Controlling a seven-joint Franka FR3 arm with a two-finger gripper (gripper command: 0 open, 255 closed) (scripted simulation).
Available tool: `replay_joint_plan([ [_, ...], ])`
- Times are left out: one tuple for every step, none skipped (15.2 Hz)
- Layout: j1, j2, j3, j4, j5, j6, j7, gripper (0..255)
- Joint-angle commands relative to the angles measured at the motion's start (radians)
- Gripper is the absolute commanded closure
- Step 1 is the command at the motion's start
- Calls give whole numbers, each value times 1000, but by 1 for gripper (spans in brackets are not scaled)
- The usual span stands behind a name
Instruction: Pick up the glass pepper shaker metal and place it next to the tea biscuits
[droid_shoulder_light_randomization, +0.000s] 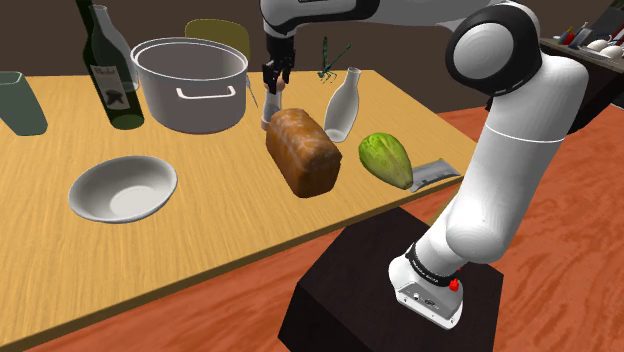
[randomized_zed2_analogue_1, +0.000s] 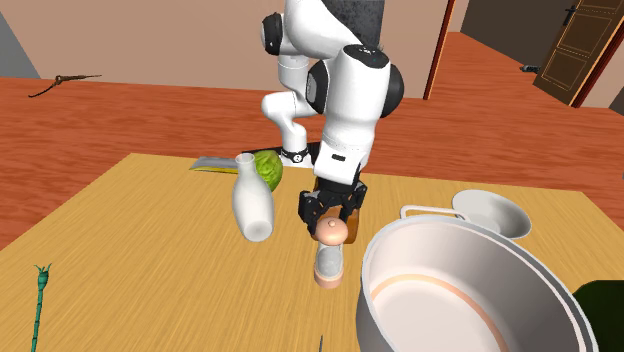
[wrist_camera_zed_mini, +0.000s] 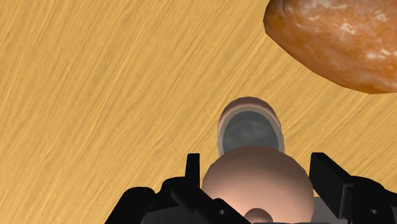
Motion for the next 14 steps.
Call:
replay_joint_plan([
  [0,1,0,0,0,0,0,255],
  [0,1,0,0,0,0,0,255],
  [0,1,0,0,0,0,0,255],
  [0,1,0,0,0,0,0,255],
  [0,-1,0,11,1,-13,-2,255],
  [1,-2,0,23,1,-26,-3,255],
  [1,-3,0,35,2,-39,-5,255],
  [1,-3,1,48,2,-52,-7,255],
  [1,-4,1,61,3,-65,-8,255],
  [1,-4,1,74,3,-78,-10,255],
  [1,-4,1,87,4,-91,-12,255],
  [2,-3,1,101,4,-105,-14,255],
  [2,-3,1,116,4,-118,-16,255],
  [2,-2,1,130,5,-132,-17,255],
])
